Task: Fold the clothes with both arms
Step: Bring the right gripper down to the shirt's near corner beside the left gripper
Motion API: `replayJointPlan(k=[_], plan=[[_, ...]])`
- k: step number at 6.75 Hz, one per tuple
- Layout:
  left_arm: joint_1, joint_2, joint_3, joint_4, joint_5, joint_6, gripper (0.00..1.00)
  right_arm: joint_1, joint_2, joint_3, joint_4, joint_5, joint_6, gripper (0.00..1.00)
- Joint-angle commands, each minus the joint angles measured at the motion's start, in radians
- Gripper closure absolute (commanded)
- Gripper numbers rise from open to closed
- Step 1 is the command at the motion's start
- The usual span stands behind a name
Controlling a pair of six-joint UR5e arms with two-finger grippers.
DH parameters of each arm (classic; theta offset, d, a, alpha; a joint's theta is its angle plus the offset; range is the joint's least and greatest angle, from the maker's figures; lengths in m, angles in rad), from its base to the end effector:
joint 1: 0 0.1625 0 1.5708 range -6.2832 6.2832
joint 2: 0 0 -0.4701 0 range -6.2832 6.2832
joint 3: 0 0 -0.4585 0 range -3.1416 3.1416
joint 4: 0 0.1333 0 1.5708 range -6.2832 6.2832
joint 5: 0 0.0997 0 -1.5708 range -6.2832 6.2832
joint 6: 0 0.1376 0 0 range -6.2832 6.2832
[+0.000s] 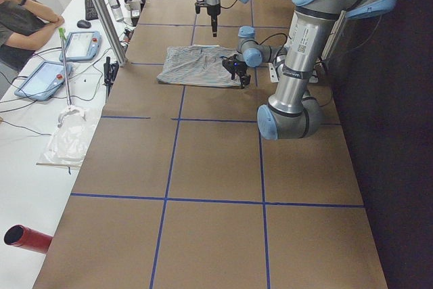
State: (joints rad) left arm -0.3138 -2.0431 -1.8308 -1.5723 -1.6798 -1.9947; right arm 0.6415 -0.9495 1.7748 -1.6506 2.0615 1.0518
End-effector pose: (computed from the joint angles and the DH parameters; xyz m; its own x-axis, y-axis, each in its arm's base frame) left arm 0.6488 -0.3349 0.3094 0.5461 -0.6071 -0.5772 0.5071 0.7880 -0.3491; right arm -0.5521 -0.4978 0.2294 0.6459 -0.0636 0.7607 0.0561 0.9978 0.0358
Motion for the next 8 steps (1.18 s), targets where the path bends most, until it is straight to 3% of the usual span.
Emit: replayJointPlan(k=[1, 2, 3, 4, 6, 8], plan=[[-0.001, 0.000, 0.004, 0.000, 0.006, -0.007, 0.32, 0.000, -0.002, 0.000, 0.000, -0.001, -0.001, 0.00], [-0.001, 0.000, 0.004, 0.000, 0.014, -0.019, 0.58, 0.000, -0.003, 0.000, 0.000, -0.001, -0.001, 0.00], [0.001, 0.000, 0.007, 0.000, 0.018, -0.019, 0.94, 0.000, -0.002, 0.002, 0.000, -0.003, -0.001, 0.00], [0.001, -0.002, 0.007, 0.000, 0.015, -0.009, 1.00, 0.000, -0.003, 0.002, -0.002, -0.003, -0.001, 0.00], [0.001, -0.002, -0.011, 0.000, 0.009, -0.003, 1.00, 0.000, -0.005, 0.003, -0.002, -0.003, 0.000, 0.00], [-0.002, 0.003, -0.051, 0.011, 0.009, 0.052, 1.00, -0.057, 0.000, 0.017, 0.000, -0.009, 0.170, 0.00]])
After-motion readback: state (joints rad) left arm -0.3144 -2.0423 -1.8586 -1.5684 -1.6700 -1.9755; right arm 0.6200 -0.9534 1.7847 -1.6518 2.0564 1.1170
